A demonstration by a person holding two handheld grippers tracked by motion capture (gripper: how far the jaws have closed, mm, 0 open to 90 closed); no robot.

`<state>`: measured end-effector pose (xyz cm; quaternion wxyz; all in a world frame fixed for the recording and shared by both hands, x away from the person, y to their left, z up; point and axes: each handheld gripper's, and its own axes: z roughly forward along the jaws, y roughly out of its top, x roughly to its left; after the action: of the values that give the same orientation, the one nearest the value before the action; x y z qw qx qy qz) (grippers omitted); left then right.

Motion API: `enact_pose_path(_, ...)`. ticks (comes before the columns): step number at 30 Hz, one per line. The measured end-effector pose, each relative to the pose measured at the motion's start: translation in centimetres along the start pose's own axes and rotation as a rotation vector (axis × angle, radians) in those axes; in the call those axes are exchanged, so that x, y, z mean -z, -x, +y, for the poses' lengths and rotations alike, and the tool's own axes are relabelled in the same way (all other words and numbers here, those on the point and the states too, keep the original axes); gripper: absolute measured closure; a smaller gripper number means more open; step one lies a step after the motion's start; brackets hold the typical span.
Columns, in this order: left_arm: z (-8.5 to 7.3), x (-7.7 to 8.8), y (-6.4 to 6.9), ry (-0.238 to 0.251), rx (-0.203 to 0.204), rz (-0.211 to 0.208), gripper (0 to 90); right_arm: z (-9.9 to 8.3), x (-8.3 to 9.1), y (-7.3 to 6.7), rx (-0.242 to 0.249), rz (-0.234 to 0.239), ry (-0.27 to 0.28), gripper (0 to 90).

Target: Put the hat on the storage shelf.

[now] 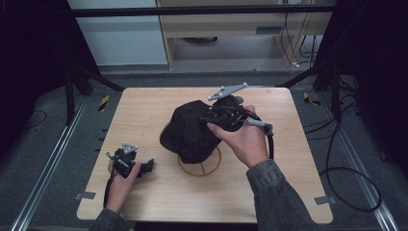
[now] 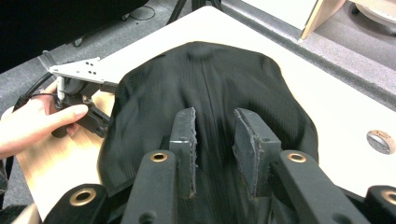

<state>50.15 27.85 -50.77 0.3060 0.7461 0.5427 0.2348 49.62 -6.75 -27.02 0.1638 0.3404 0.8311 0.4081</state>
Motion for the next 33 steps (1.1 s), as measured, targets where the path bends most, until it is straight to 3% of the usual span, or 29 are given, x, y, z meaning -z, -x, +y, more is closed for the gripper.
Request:
enact_pose_path(23, 0.0, 0.0, 0.0, 0.000, 0.000, 0.000, 0.0, -0.5, 1.3, 0.8, -0.023, -0.006, 0.021, 63.5)
enact_pose_path(33, 0.0, 0.0, 0.0, 0.002, 0.000, 0.000, 0.0, -1.5, 2.5, 1.9, -0.046, -0.020, 0.027, 63.1)
